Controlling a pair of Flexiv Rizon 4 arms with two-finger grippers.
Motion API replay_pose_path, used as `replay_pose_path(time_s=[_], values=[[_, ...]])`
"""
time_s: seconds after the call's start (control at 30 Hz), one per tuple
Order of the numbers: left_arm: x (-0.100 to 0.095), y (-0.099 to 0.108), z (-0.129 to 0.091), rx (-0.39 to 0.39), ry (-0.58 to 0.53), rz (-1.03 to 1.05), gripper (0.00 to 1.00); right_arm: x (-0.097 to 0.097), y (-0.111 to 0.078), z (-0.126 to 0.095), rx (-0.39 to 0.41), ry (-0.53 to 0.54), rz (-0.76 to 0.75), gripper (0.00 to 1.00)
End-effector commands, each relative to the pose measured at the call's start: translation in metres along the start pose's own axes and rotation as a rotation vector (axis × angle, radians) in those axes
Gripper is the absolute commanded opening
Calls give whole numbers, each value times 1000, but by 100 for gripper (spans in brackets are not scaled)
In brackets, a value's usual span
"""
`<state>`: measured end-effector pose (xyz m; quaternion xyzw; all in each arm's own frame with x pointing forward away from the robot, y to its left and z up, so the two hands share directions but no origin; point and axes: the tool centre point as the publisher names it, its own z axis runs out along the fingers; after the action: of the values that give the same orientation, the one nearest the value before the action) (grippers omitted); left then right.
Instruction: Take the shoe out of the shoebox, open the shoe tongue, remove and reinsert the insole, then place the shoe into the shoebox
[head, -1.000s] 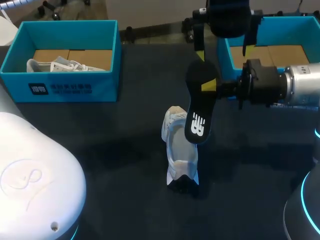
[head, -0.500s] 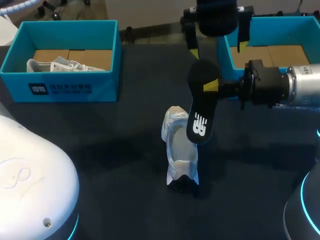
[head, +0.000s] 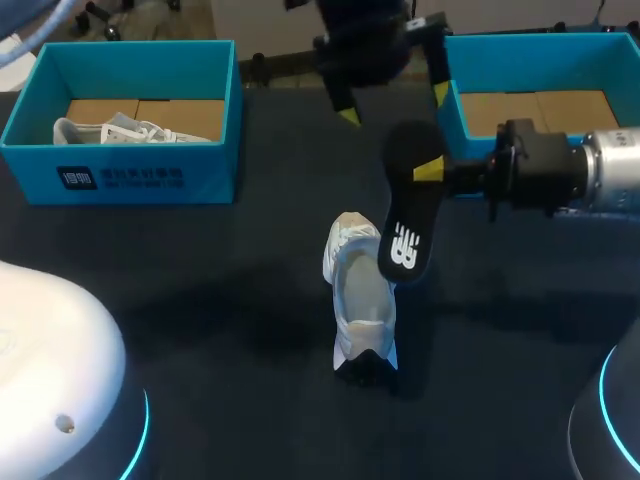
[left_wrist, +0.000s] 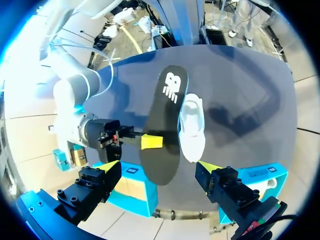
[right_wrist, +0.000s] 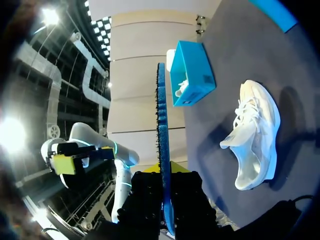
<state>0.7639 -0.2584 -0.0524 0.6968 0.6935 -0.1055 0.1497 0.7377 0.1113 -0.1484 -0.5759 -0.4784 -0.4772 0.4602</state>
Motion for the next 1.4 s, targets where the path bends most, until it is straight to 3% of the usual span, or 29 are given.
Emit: replay_pose_path(time_s=[0.03, 0.47, 1.2, 1.4], values=[[21, 0, -5, -3, -386, -3, 100, 4, -2, -4, -7, -8, 2, 0], [27, -8, -19, -4, -617, 69, 100, 6, 1, -13, -22, 1, 10, 0], [26, -14, -15, 12, -640, 102, 100, 8, 7, -16, -7, 20, 10, 0], [43, -5, -14, -3, -709, 39, 100, 11, 8, -20, -14, 27, 22, 0]])
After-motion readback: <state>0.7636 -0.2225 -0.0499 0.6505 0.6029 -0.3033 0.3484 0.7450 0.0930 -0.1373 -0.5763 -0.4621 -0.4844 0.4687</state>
